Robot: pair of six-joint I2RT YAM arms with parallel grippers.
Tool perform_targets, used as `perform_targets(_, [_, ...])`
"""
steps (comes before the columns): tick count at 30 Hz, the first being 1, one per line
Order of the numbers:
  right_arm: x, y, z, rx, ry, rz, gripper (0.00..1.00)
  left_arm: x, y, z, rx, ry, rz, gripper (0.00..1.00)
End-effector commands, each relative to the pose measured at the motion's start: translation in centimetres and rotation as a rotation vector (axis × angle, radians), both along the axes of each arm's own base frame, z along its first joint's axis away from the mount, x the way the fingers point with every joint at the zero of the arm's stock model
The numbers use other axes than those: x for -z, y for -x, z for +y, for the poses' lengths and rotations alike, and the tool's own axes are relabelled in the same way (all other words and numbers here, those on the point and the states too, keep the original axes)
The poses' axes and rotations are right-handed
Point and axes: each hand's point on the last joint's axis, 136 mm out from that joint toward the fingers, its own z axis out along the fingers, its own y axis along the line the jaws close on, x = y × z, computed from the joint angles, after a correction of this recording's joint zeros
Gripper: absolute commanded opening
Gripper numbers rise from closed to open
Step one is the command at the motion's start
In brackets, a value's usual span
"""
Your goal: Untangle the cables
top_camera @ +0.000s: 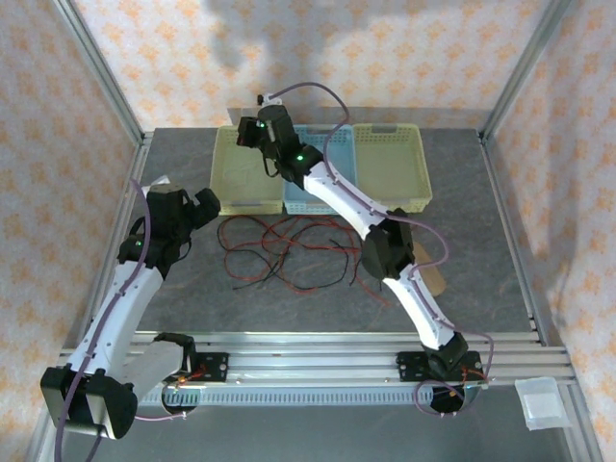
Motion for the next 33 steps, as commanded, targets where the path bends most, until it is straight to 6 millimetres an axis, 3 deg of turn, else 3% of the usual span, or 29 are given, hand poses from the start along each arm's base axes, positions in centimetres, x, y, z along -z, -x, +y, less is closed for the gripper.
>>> perform_targets(1, [0.0,-1.8,0.1,0.064,-0.059,-0.061,0.0,0.2,0.3,-0.3,0.007,0.037,-0.021,0.99])
perform_targets(5, [3.5,-2.6,0.6,0.064,-0.046,-0.017,0.06,1.1,0.4,-0.6,0.021,0.046,-0.015,0.99])
perform_targets(8, [5.0,-2.5,0.8,0.055,-0.025,0.012,0.19,1.5,0.4,-0.7,0.022,0.046,-0.001,0.99])
perform_targets(10, [5.0,-2.5,0.8,0.052,-0.015,0.015,0.32,1.5,0.4,-0.6,0.025,0.038,0.001,0.99])
perform_targets(13, [4.2,-2.4,0.5,0.063,-0.01,0.003,0.42,1.6,0.3,-0.7,0.033,0.035,0.0,0.99])
perform_targets(20, [0.8,-1.5,-0.7,0.07,0.018,-0.025,0.44,1.1,0.2,-0.7,0.04,0.015,-0.008,0.99])
perform_targets(25, [-2.0,0.8,-2.5,0.048,0.092,0.003,0.4,0.4,0.2,-1.4,0.068,-0.009,-0.018,0.99])
perform_targets(29, [-1.4,4.2,-5.1,0.035,0.18,0.065,0.36,0.5,0.3,-3.1,0.121,-0.005,-0.035,0.99])
perform_targets(33, [0.1,8.4,-9.2,0.046,0.204,0.104,0.34,1.8,0.5,-5.5,0.188,0.017,-0.041,0.99])
